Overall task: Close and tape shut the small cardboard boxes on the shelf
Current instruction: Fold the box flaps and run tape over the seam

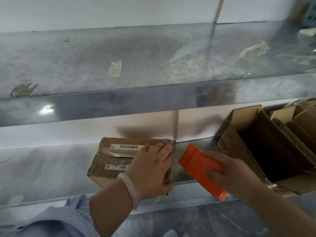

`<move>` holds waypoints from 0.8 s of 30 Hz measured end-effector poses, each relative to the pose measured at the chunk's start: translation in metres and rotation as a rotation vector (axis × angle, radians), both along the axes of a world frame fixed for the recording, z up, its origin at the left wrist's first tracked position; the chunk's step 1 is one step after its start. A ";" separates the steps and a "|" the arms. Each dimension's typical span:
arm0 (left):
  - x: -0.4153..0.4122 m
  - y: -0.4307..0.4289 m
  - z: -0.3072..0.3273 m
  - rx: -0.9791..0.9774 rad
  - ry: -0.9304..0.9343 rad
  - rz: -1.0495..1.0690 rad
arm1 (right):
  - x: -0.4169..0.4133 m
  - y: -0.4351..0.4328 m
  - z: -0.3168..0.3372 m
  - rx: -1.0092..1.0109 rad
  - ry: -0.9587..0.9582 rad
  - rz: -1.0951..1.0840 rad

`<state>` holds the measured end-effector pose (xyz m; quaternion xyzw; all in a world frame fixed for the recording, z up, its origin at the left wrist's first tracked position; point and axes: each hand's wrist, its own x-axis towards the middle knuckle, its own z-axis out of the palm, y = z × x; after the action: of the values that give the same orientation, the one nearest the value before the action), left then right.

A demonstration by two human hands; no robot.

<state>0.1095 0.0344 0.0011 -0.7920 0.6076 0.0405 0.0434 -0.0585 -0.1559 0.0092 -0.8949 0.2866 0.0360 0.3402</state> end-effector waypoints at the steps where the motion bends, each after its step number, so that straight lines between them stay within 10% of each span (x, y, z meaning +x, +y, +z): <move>1: -0.002 -0.003 0.000 -0.005 -0.023 0.004 | -0.001 0.000 -0.001 -0.001 0.001 -0.003; 14: -0.024 -0.015 0.005 0.089 -0.196 0.000 | -0.013 0.004 -0.005 0.018 -0.091 -0.003; 24: -0.027 0.050 -0.021 -0.197 -0.067 0.108 | -0.019 0.009 -0.002 0.136 -0.215 0.016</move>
<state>0.0827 0.0846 -0.0194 -0.8249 0.5634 -0.0435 -0.0168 -0.0778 -0.1467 0.0074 -0.8707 0.2383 -0.0384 0.4286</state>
